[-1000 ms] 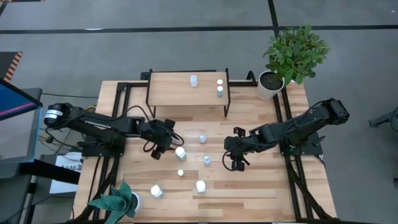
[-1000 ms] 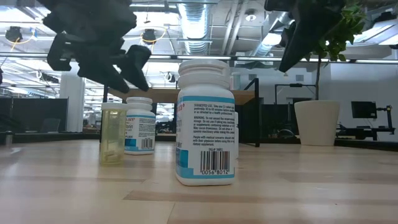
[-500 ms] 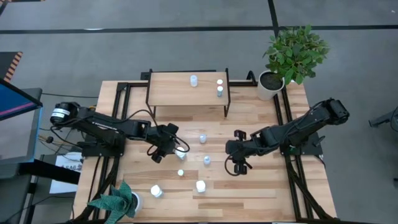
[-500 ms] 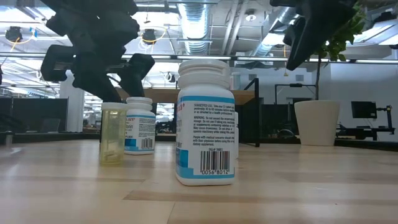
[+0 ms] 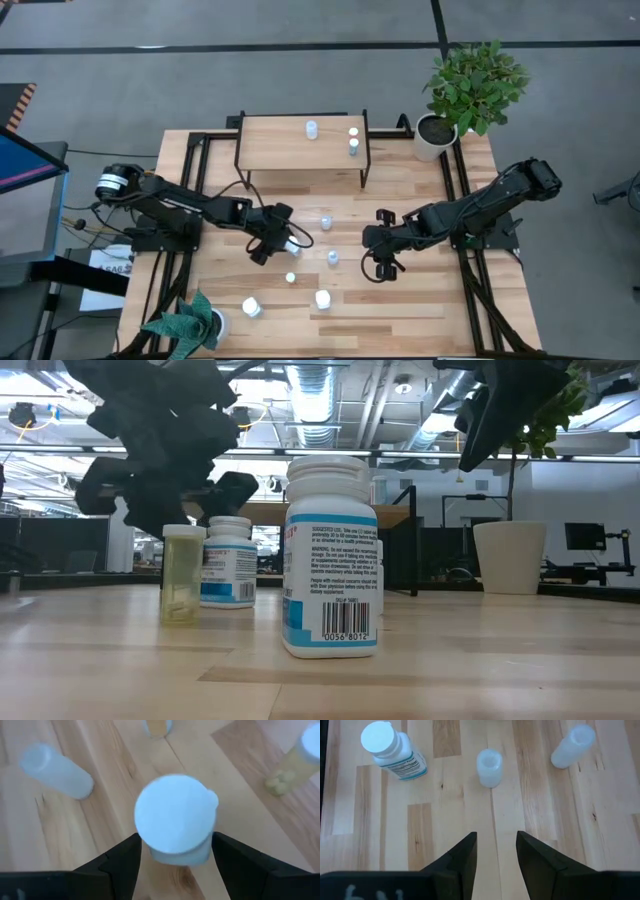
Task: Pick and place medicine bottles onto shelf by color
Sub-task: Put the top white pill bottle on the shelf
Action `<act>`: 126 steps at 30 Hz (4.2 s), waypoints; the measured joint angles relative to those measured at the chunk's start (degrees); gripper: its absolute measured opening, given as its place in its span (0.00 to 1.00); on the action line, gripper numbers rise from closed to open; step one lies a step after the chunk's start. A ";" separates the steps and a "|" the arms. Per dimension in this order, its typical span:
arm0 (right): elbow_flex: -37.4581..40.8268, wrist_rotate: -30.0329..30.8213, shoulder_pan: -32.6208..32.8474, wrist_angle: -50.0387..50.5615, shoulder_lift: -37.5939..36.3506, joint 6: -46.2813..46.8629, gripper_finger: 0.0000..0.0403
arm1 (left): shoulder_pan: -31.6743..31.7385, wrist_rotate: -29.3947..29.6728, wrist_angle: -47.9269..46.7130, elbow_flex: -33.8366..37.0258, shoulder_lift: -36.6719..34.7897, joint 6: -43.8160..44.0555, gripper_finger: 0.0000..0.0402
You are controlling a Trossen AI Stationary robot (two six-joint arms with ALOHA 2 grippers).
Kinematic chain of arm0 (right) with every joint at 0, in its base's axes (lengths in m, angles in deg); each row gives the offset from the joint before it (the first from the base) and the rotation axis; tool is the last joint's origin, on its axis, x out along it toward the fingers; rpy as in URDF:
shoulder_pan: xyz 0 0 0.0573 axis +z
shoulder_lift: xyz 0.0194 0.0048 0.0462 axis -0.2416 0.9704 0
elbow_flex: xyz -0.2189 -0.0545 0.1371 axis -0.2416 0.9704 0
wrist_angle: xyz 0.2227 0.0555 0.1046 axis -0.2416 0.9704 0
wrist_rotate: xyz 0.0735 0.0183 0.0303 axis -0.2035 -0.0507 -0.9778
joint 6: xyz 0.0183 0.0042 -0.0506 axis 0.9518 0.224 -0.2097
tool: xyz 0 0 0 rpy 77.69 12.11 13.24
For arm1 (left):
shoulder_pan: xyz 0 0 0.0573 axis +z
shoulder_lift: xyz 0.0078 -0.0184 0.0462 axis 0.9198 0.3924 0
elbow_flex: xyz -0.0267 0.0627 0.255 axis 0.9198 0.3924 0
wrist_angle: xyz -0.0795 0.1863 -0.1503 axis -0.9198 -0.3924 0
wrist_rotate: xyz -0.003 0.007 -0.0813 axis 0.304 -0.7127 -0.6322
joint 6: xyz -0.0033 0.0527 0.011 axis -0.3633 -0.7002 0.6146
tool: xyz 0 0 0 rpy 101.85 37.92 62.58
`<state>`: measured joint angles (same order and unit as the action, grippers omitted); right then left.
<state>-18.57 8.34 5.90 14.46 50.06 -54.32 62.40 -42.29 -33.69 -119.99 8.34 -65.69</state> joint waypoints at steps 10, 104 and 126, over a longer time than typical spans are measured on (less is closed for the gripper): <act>0.00 0.00 0.00 0.00 0.00 0.00 0.39 | -0.02 -3.71 0.83 0.00 -0.50 0.98 0.57; -0.04 0.00 -0.01 -0.03 0.00 -1.57 0.40 | 52.15 -6.19 -34.49 -39.60 2.86 -7.36 0.38; -0.02 0.00 -0.02 -0.02 0.00 -1.53 0.40 | 51.55 -3.93 -33.88 -43.30 2.69 -7.61 0.59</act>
<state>-18.59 8.34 5.88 14.44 50.06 -55.85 113.96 -46.22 -67.57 -163.29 11.02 -73.30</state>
